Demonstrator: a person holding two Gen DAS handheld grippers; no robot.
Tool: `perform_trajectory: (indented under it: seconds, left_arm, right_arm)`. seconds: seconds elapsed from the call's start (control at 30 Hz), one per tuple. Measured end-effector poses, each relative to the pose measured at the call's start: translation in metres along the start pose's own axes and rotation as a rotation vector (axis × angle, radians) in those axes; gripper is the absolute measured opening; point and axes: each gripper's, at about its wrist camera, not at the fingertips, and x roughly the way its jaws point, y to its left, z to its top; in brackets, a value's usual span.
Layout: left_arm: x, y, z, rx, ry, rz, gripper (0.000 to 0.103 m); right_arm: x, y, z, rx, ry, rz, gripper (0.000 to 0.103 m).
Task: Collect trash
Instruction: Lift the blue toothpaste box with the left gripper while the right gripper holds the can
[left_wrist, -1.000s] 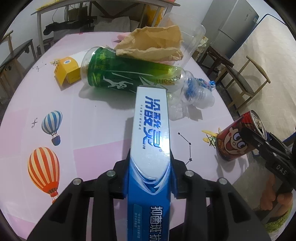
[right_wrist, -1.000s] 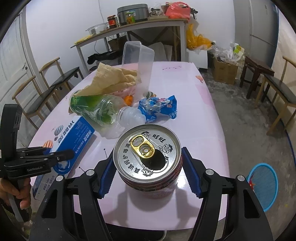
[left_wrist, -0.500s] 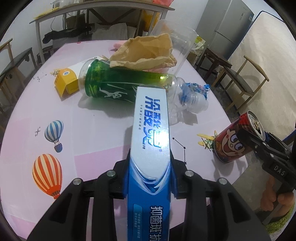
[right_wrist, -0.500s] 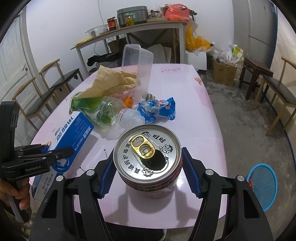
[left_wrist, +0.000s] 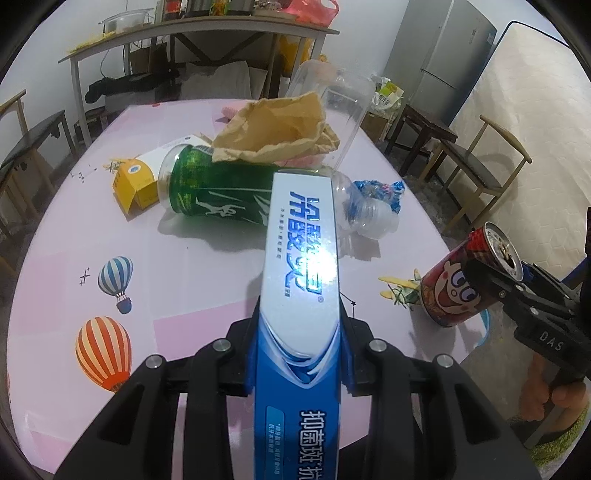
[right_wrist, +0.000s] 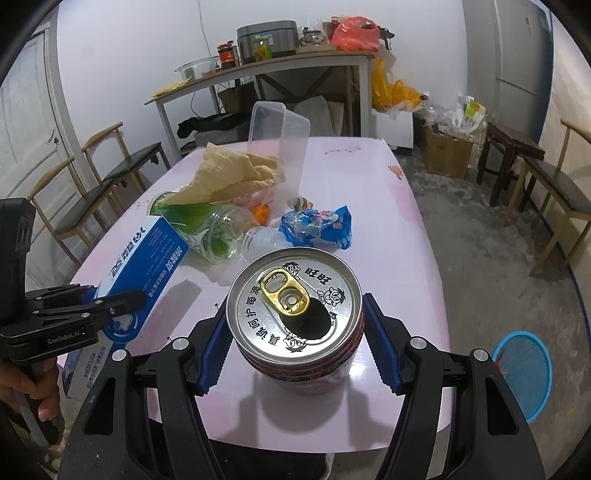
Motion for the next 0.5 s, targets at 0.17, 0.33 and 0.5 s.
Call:
perform_trajectory:
  seconds: [0.17,0.33,0.5]
  left_arm:
    - [-0.007,-0.005,0.0,0.014,-0.023,0.003,0.032]
    - [-0.016,-0.012,0.0,0.028,-0.046,0.004,0.032]
    - [-0.026,-0.025,0.0,0.053,-0.07,-0.006,0.032]
  right_arm:
    - [-0.006,0.001,-0.001,-0.001,-0.014,0.0,0.063]
    - [-0.015,0.0,-0.002,0.001,-0.033,-0.002,0.063]
    - [-0.026,-0.004,-0.004,0.014,-0.058,-0.004,0.063]
